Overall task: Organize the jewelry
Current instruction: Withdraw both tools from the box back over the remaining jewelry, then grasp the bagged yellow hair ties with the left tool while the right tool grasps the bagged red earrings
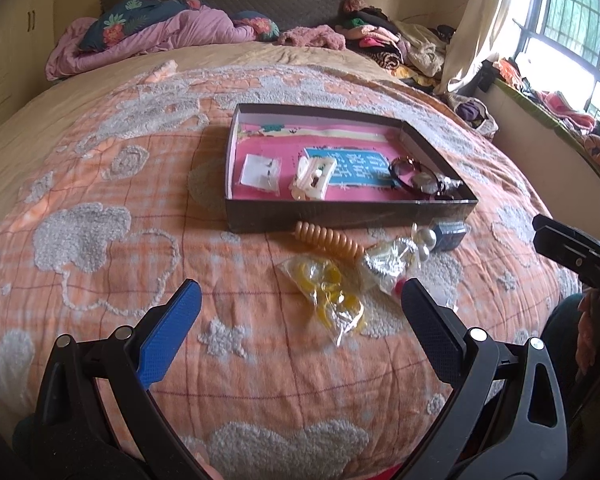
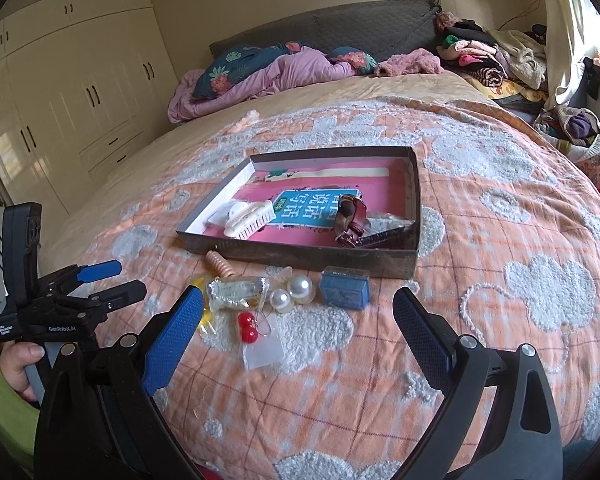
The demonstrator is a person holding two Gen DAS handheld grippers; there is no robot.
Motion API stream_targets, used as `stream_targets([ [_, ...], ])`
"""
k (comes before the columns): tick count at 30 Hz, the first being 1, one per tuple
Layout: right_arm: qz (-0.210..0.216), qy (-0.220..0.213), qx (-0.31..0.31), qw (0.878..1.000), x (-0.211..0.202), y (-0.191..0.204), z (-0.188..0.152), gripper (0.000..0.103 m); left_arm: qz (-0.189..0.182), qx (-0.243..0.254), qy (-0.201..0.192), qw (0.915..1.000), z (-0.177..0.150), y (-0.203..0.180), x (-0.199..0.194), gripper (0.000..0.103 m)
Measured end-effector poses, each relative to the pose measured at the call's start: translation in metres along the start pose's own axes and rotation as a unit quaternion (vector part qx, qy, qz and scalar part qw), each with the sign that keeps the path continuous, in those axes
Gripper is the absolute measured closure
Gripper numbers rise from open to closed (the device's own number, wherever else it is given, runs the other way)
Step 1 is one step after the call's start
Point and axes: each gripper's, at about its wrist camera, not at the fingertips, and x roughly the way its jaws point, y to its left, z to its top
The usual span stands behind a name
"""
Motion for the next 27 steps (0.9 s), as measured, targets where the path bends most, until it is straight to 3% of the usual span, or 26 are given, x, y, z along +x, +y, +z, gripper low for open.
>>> stream_targets([
  [27, -0.01, 0.077, -0.004, 0.997, 0.049, -0.008, -0.022, 0.008, -0.002, 0.043, 0.083, 0.9957, -0.024, -0.022, 0.065, 0.01],
])
